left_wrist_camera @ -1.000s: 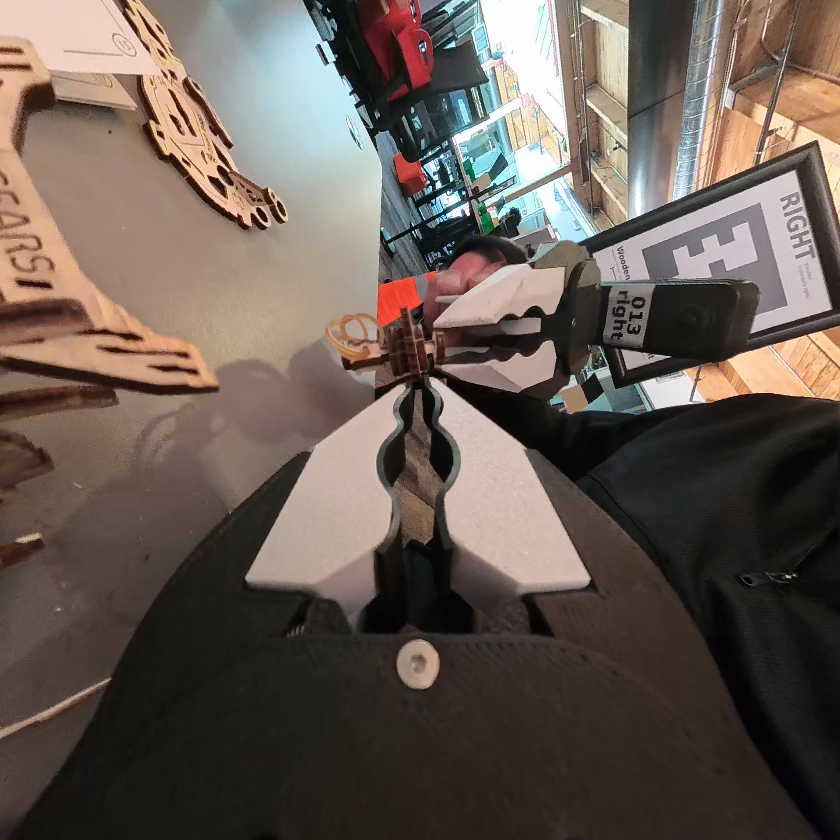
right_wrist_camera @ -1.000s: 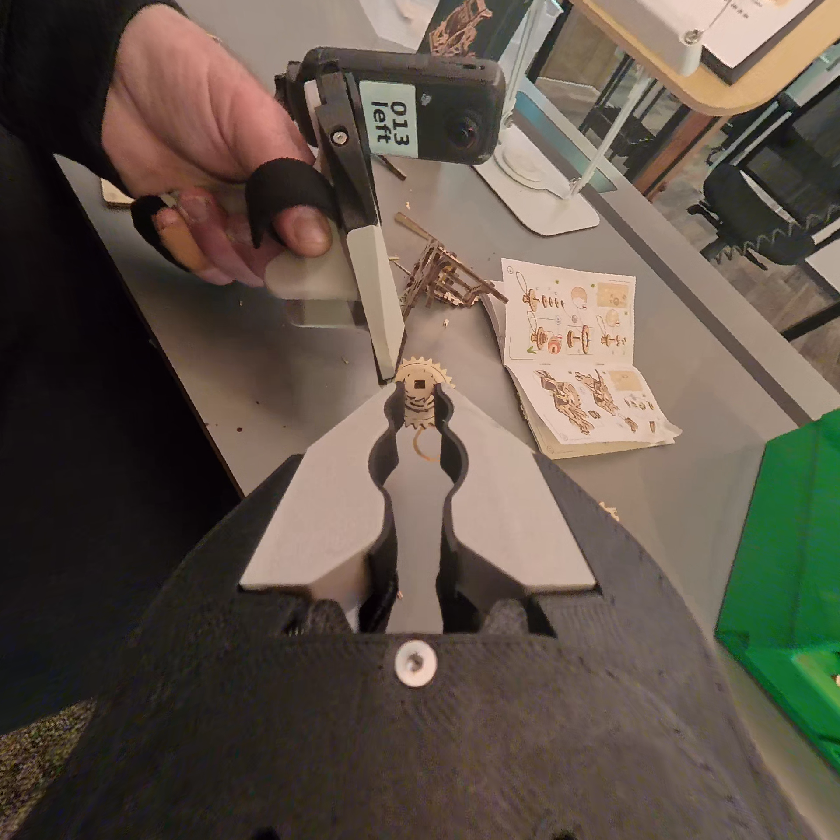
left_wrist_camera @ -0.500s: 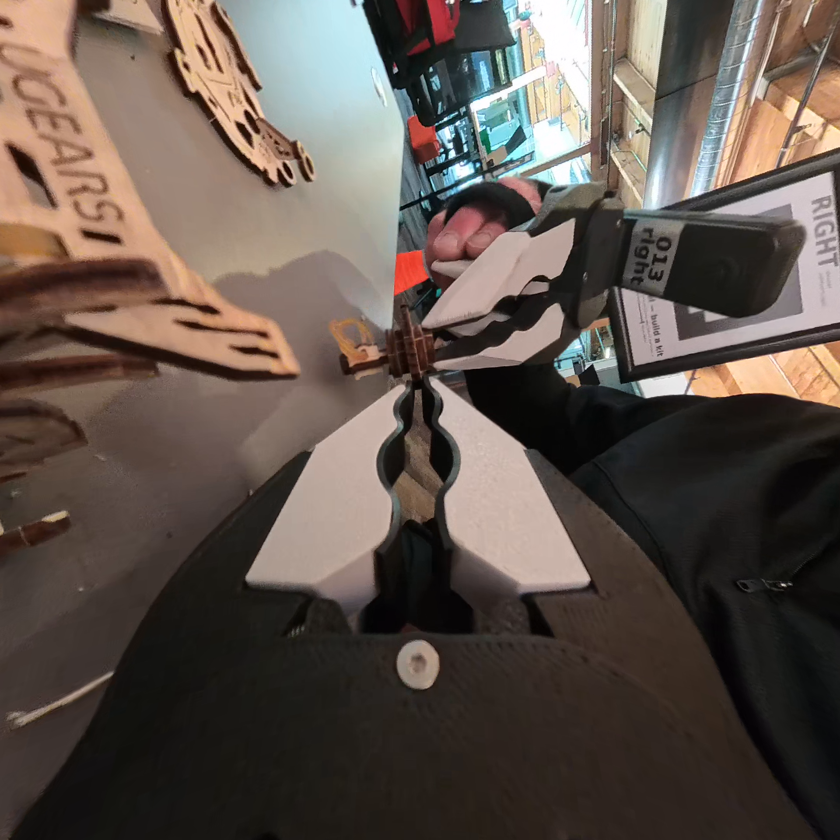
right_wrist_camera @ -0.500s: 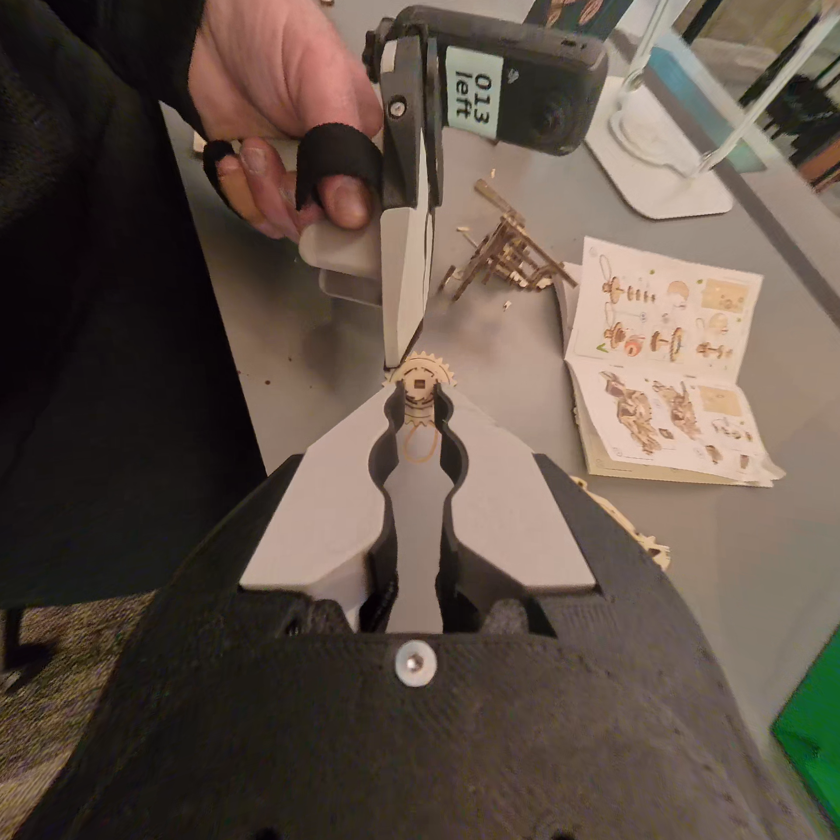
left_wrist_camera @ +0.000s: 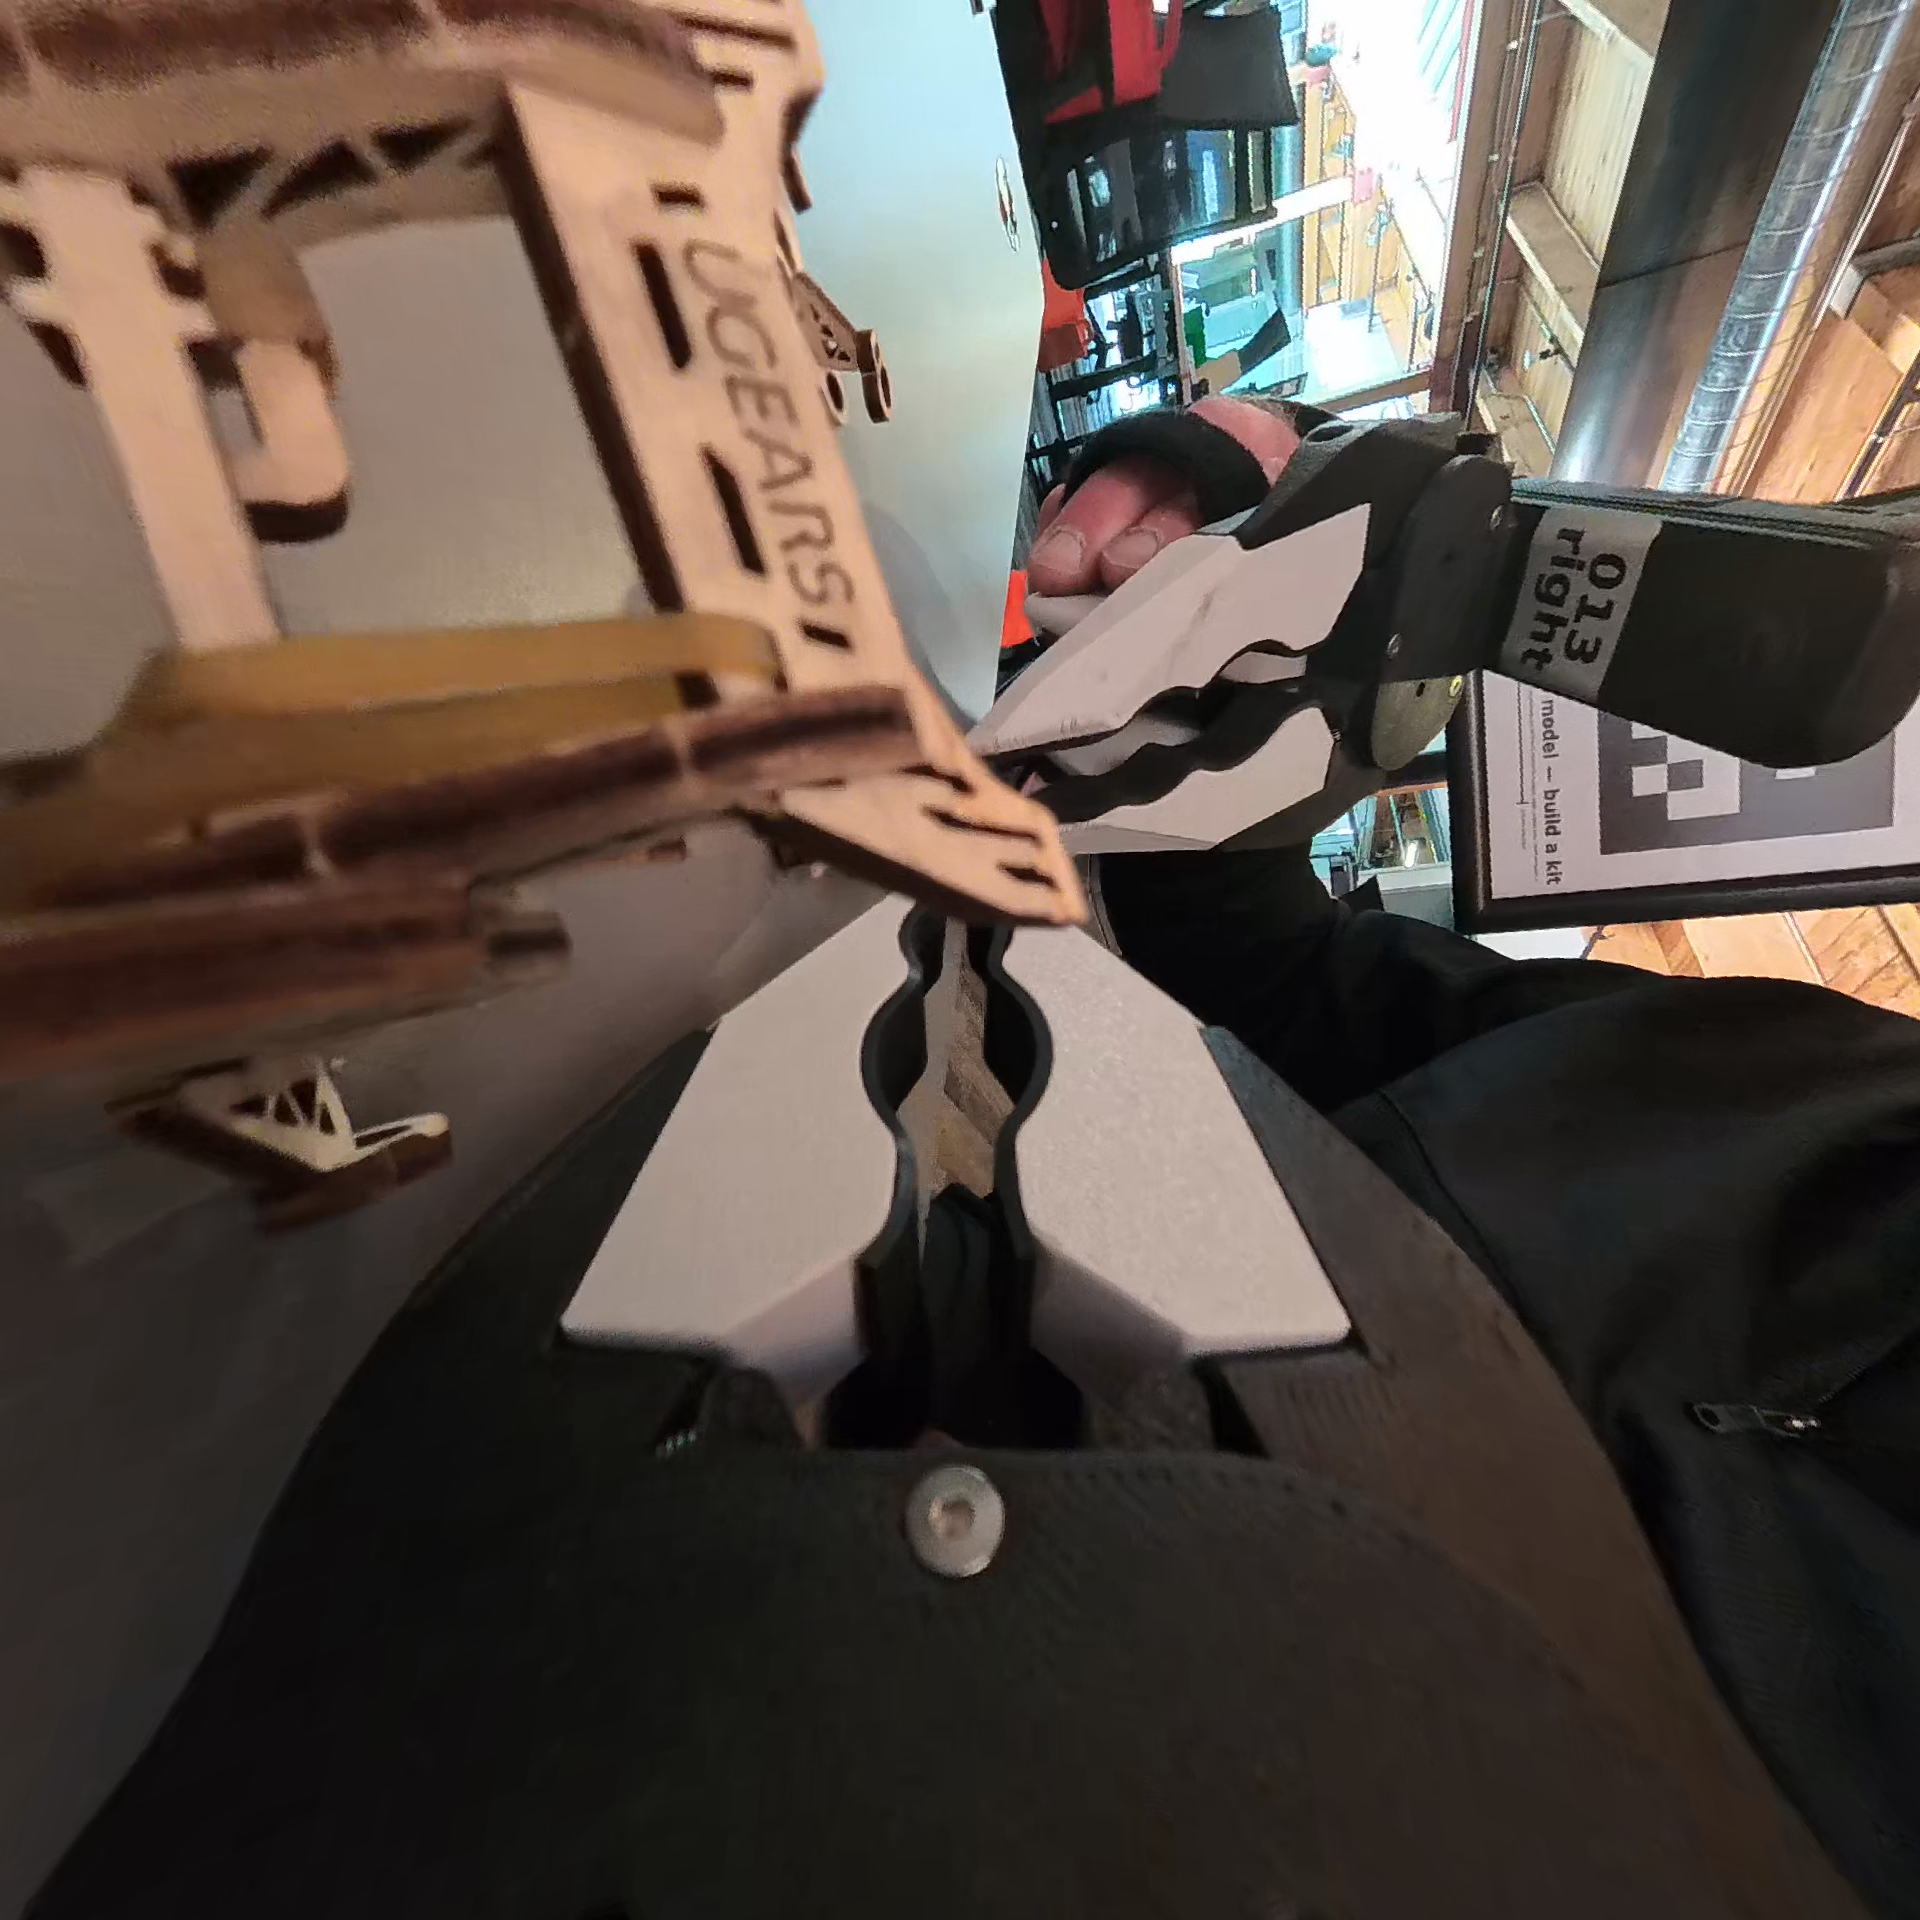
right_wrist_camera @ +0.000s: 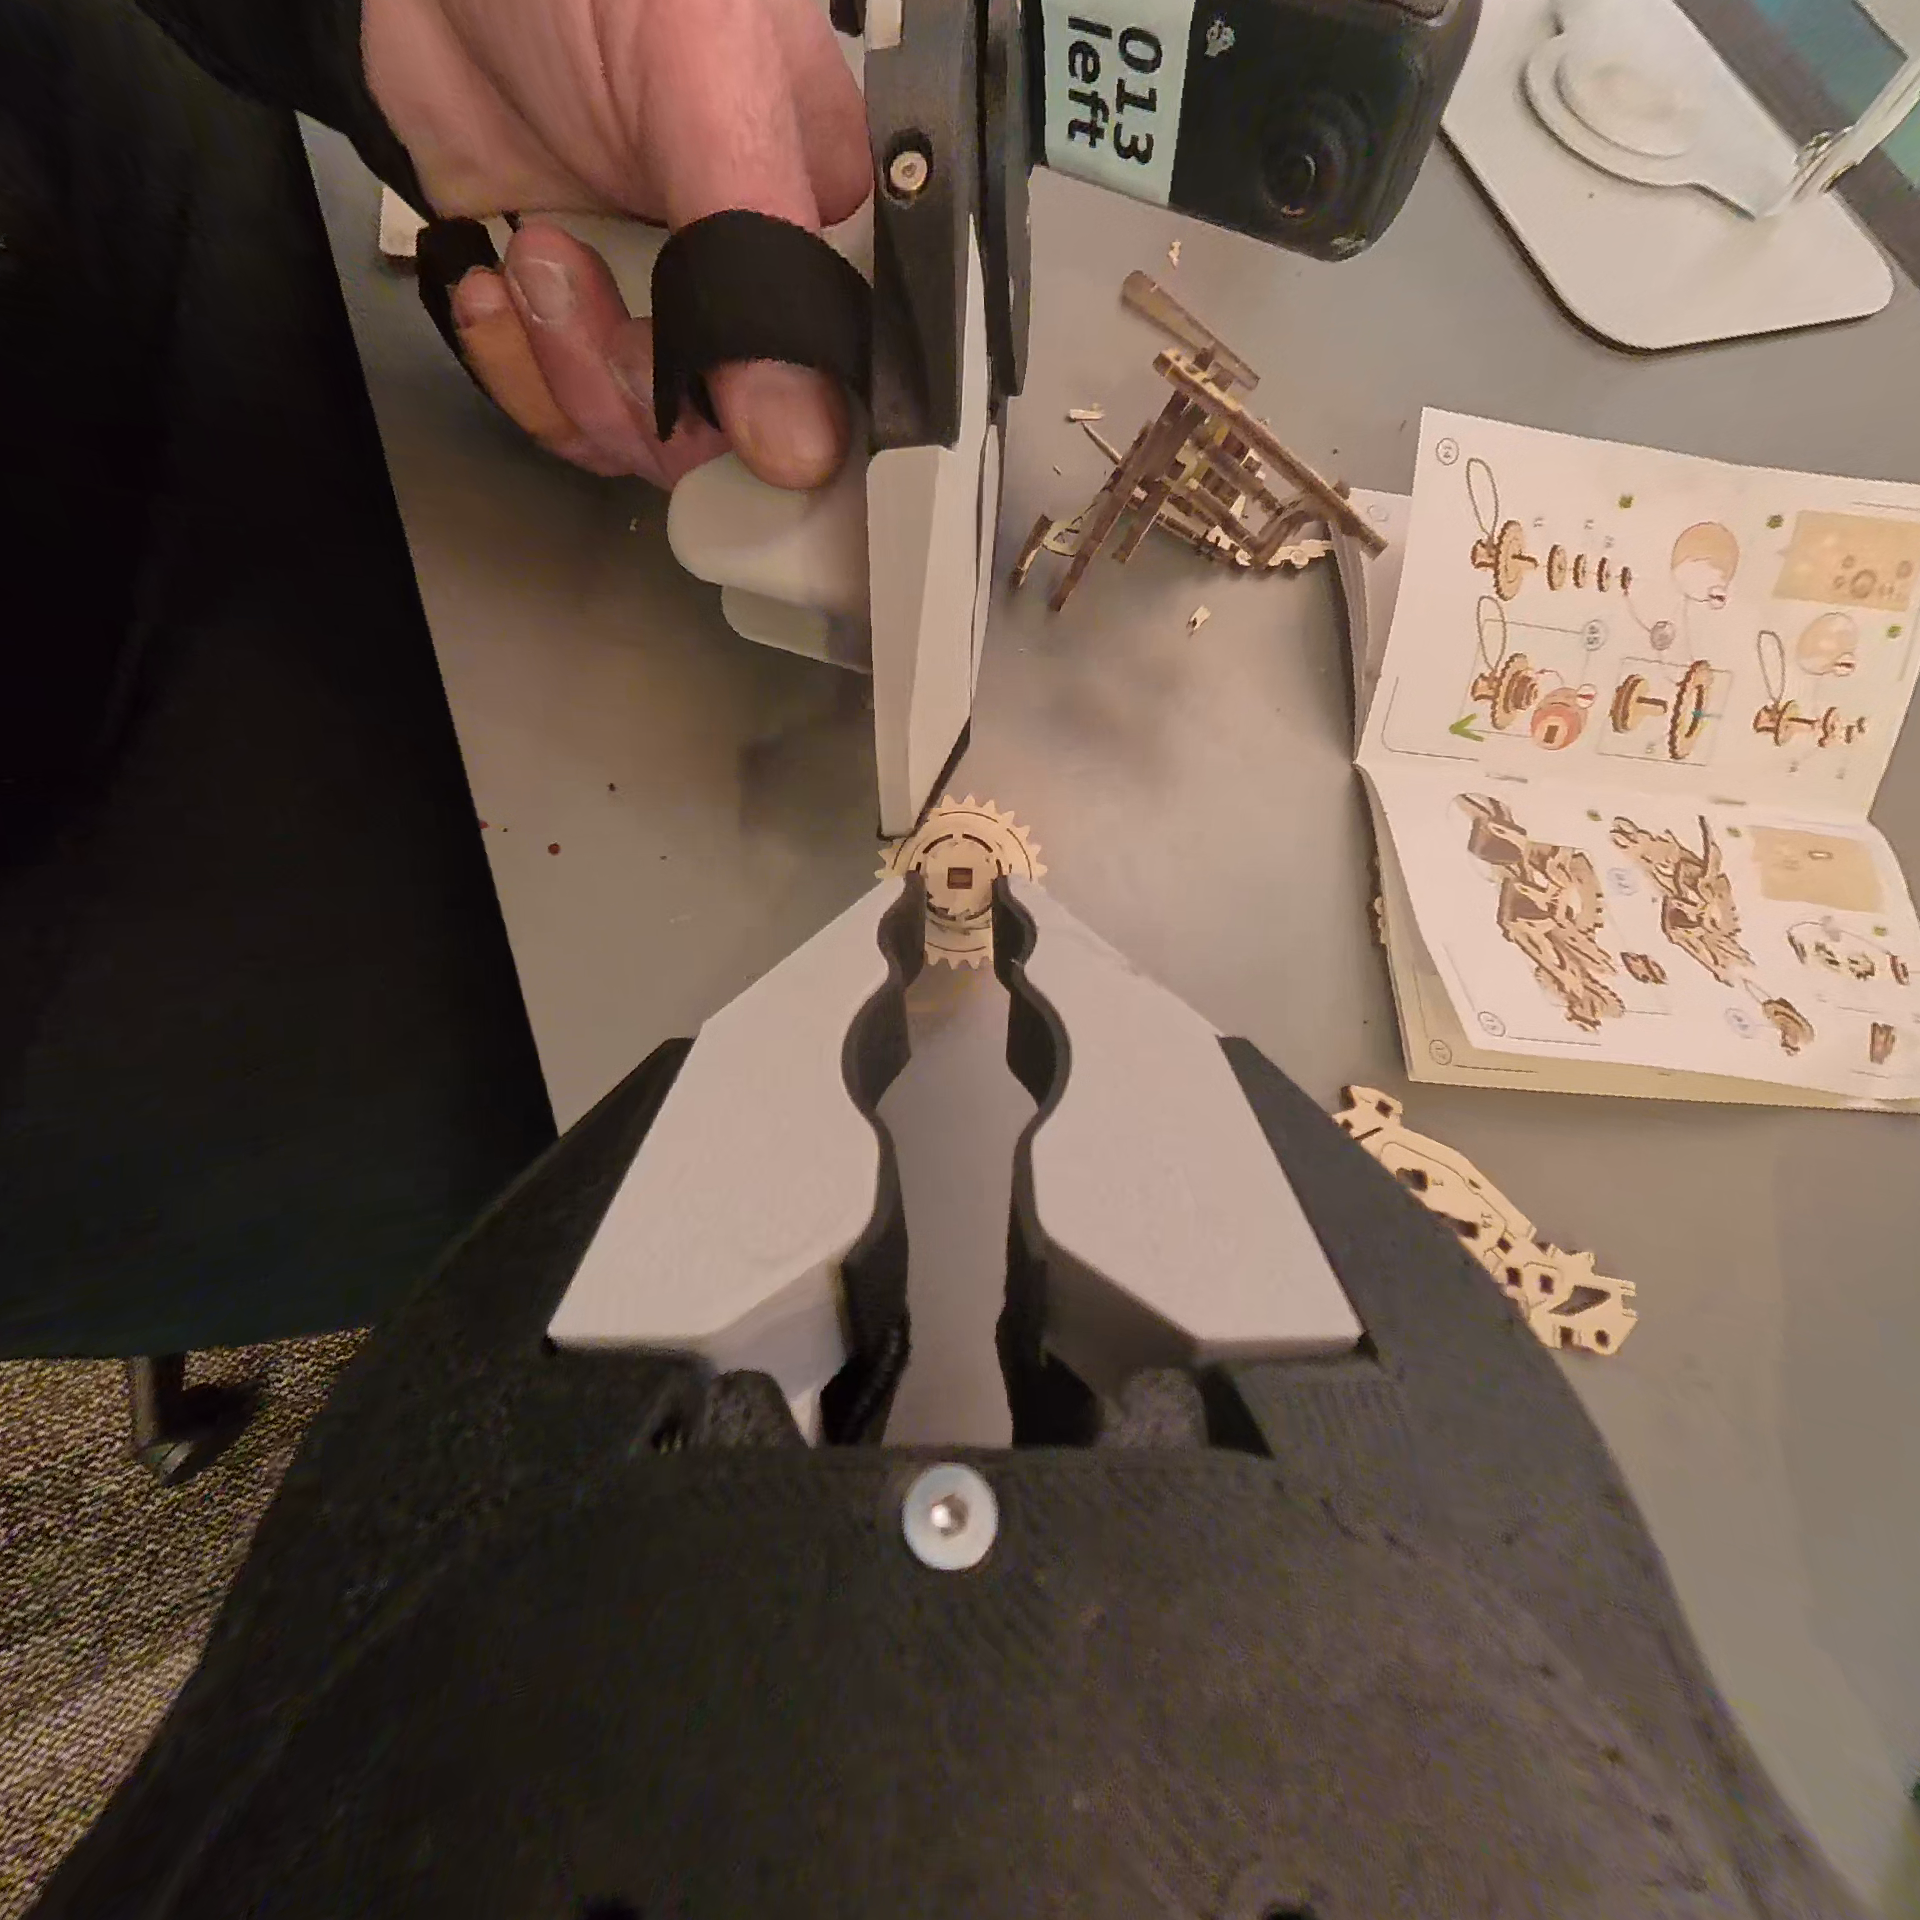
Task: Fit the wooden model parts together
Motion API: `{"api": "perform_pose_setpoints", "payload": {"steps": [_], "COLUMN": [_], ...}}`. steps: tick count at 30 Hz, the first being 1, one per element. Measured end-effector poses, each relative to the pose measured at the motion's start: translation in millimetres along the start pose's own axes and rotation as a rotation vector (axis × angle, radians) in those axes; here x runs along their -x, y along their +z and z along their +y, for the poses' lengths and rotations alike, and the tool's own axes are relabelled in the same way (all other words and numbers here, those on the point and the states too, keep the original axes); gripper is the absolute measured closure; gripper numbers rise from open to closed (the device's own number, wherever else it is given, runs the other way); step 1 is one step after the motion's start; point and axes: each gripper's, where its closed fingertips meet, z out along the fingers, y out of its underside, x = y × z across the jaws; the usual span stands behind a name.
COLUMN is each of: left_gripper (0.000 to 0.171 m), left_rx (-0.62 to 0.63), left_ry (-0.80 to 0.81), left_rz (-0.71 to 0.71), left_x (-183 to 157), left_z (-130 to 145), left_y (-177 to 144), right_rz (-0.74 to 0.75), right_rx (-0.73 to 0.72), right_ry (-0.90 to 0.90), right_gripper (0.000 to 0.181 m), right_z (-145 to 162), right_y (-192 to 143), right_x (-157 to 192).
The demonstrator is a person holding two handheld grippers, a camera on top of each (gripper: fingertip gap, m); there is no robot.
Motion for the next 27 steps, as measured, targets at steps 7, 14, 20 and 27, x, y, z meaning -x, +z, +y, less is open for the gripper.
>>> {"api": "perform_pose_setpoints", "payload": {"steps": [7, 14, 20, 27], "left_gripper": [0.17, 0.17, 0.17, 0.163], "left_rx": [-0.034, -0.037, -0.04, -0.097], "left_ry": [-0.033, -0.057, -0.066, 0.043], "left_rz": [0.005, 0.023, 0.033, -0.054], "left_x": [3, 2, 2, 5], "left_z": [-6, -9, -11, -16], "left_y": [-3, -4, -6, -17], "right_rz": [0.007, 0.028, -0.011, -0.053], "right_rx": [0.0, -0.028, -0.015, 0.01], "right_ry": [0.017, 0.036, 0.059, 0.079], "right_gripper": [0.162, 0.148, 0.152, 0.152], "right_z": [-1, -5, -3, -5], "right_y": [2, 7, 13, 17], "right_x": [-3, -8, -10, -11]}}
